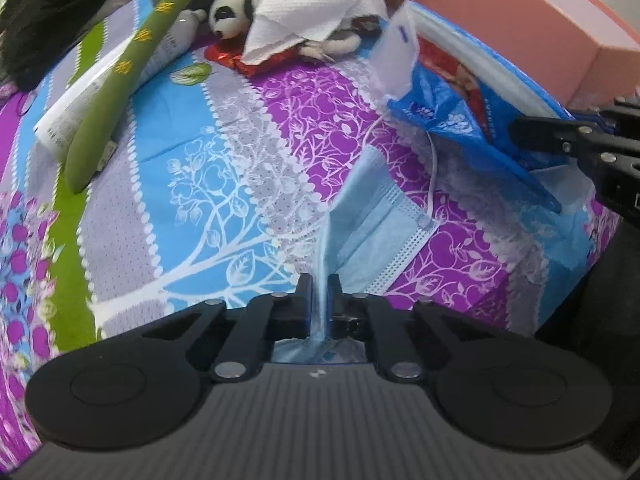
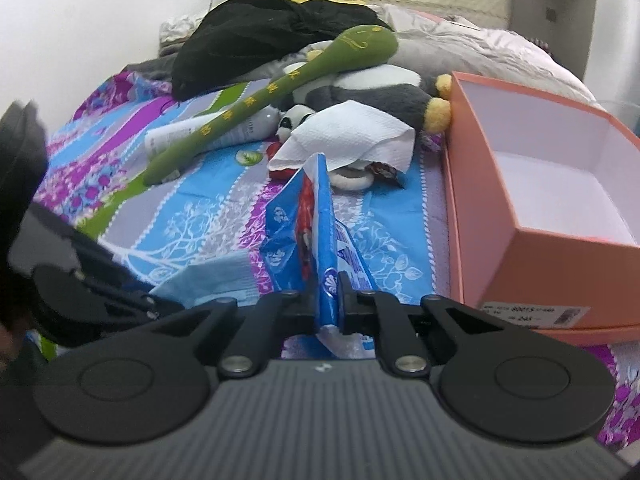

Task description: Organize soft objects

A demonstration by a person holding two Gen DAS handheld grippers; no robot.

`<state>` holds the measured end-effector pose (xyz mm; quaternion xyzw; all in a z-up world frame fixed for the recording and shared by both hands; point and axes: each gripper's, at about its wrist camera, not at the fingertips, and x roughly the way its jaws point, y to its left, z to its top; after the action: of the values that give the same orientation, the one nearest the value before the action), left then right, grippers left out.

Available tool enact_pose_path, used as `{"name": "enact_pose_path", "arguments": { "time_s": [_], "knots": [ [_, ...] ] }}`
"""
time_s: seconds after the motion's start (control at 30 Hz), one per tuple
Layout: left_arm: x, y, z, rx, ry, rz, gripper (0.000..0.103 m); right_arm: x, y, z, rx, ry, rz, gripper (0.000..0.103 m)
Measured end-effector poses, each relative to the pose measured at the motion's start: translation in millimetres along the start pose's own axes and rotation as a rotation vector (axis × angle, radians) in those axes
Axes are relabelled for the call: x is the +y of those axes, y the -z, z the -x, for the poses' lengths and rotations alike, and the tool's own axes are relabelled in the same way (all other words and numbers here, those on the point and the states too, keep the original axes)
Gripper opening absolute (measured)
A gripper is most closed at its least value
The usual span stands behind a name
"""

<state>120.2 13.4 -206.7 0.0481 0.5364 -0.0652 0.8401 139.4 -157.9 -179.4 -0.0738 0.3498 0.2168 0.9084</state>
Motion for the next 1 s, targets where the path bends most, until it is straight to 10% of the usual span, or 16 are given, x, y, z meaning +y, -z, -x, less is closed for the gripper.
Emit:
{"name": "enact_pose_path", "arguments": {
  "time_s": [0.43,1.0],
  "knots": [
    [25.1,-19.5,53.7,-0.11,0.093,0.427,0.007,-10.5,-32.2,26.4,-0.072,-0.021,-0.08,0.01],
    [-9.8,-144.7,154.5,-0.374,0.139,0.349,0.007,-35.1,-117.9,90.6,-0.337,0.059,-0.064,0.01]
  ]
}}
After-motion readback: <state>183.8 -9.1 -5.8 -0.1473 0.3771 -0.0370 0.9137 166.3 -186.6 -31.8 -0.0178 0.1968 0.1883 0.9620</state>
